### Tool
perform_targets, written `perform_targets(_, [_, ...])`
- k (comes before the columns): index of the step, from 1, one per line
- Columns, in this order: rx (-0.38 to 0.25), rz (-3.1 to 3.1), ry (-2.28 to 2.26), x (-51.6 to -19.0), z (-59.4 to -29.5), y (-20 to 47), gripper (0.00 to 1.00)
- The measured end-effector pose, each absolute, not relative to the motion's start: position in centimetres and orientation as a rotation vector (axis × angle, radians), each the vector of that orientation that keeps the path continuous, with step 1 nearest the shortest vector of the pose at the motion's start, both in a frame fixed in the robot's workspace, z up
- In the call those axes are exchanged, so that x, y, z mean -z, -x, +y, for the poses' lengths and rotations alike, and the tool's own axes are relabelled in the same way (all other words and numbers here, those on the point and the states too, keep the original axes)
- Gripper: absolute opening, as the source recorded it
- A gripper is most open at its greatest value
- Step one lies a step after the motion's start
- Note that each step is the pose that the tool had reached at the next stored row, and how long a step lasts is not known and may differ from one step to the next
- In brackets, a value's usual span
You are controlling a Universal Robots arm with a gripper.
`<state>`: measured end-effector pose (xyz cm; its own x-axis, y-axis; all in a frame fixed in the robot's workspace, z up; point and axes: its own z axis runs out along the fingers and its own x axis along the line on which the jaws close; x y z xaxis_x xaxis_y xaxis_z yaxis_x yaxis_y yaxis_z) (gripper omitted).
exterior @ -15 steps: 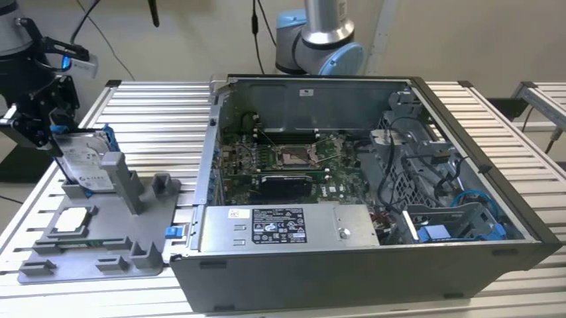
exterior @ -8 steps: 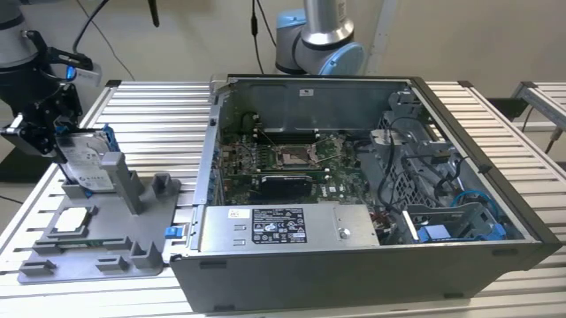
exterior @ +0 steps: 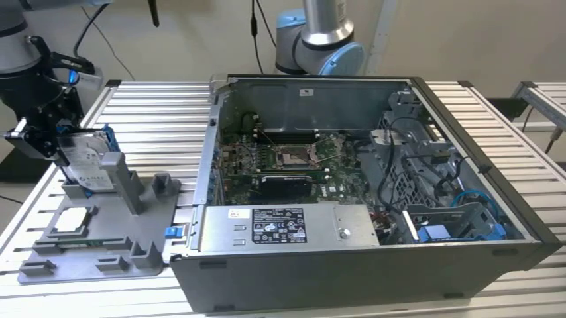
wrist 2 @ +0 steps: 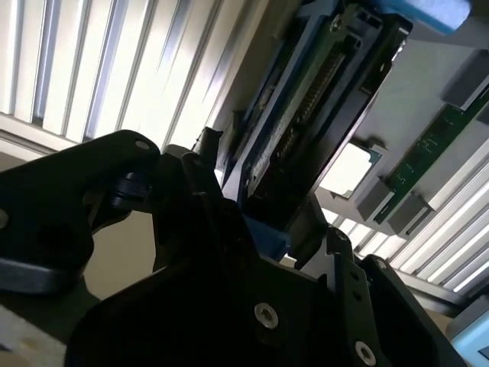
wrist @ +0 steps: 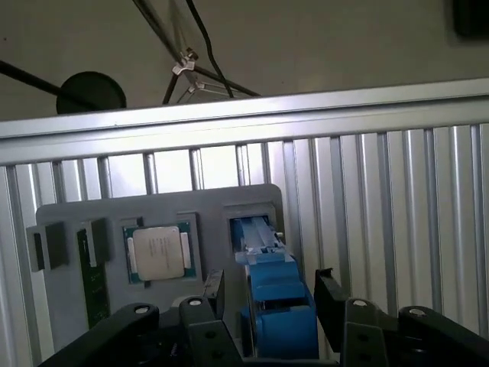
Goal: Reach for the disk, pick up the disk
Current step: 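Pick up the disk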
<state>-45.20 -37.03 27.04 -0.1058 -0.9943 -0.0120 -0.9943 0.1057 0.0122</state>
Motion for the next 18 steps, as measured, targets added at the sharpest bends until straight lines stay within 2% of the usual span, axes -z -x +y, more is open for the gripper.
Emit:
perform_targets(10, [-0.027, 2.329, 2.108, -26.76, -37.03, 45.21, 1.0])
perform_targets(11, [-0.027, 2.329, 2.108, -26.76, -37.03, 45.21, 0.0])
perform_targets(18, [-0.027, 2.326, 2.11, -26.75, -37.03, 45.21, 0.0])
